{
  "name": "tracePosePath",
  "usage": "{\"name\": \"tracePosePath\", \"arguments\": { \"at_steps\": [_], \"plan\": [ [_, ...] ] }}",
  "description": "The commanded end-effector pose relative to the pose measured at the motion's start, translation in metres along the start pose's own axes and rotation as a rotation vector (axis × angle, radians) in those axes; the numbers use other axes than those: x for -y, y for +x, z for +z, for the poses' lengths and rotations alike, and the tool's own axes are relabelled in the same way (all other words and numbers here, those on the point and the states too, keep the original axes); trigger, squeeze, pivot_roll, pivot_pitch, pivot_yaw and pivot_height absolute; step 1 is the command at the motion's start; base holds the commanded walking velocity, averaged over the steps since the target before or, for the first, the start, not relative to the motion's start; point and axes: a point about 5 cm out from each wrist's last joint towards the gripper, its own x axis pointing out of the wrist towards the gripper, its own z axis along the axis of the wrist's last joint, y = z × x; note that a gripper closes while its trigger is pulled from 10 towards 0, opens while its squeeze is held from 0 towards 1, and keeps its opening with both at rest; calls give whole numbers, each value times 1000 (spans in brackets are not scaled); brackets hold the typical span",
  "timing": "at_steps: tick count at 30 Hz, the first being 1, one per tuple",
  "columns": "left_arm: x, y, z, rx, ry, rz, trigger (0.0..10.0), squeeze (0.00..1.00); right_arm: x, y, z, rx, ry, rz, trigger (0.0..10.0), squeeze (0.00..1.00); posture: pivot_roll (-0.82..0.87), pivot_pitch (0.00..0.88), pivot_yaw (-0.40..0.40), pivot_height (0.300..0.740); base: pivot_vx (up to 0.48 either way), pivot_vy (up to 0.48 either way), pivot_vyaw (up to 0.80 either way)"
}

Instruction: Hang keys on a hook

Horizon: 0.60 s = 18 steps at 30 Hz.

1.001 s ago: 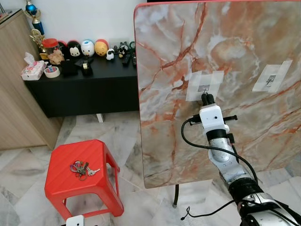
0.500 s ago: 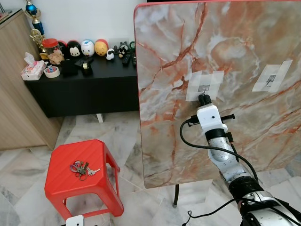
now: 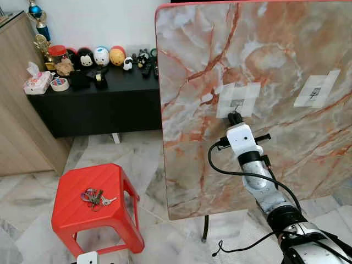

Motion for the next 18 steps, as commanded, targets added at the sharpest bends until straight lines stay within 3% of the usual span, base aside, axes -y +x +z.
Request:
{"name": "tracePosePath", "arguments": {
  "at_steps": [1, 5, 6, 7, 8, 14, 17, 18],
  "plan": [
    [-2, -2, -6, -25, -6, 3, 10000, 0, -3, 2, 3, 12, -22, 39, 10000, 0, 80, 32, -24, 740, 0, 0, 0],
    [-2, -2, -6, -25, -7, 4, 10000, 0, -3, 2, 3, 14, -16, 47, 10000, 0, 80, 32, -24, 740, 0, 0, 0],
    [-2, -2, -6, -24, -7, 4, 10000, 0, -3, 2, 3, 14, -13, 48, 10000, 545, 80, 32, -24, 740, 0, 0, 0],
    [-2, -2, -5, -24, -7, 4, 10000, 0, -3, 2, 3, 15, -11, 48, 10000, 714, 80, 32, -24, 740, 0, 0, 0],
    [-2, -2, -5, -22, -6, 3, 10000, 0, -3, 2, 3, 16, -9, 46, 10000, 765, 80, 32, -24, 740, 0, 0, 0],
    [-1, -2, -5, -19, -4, 0, 10000, 0, -2, 2, 3, 21, -3, 40, 10000, 749, 79, 33, -24, 740, 0, 0, 0],
    [0, -2, -4, -17, -4, 0, 10000, 0, -2, 2, 4, 25, 7, 39, 10000, 690, 81, 33, -24, 740, 0, 0, 0],
    [0, -1, -4, -17, -3, 0, 10000, 0, -3, 1, 4, 34, 11, 41, 10000, 329, 81, 32, -24, 740, 0, 0, 0]
  ]
}}
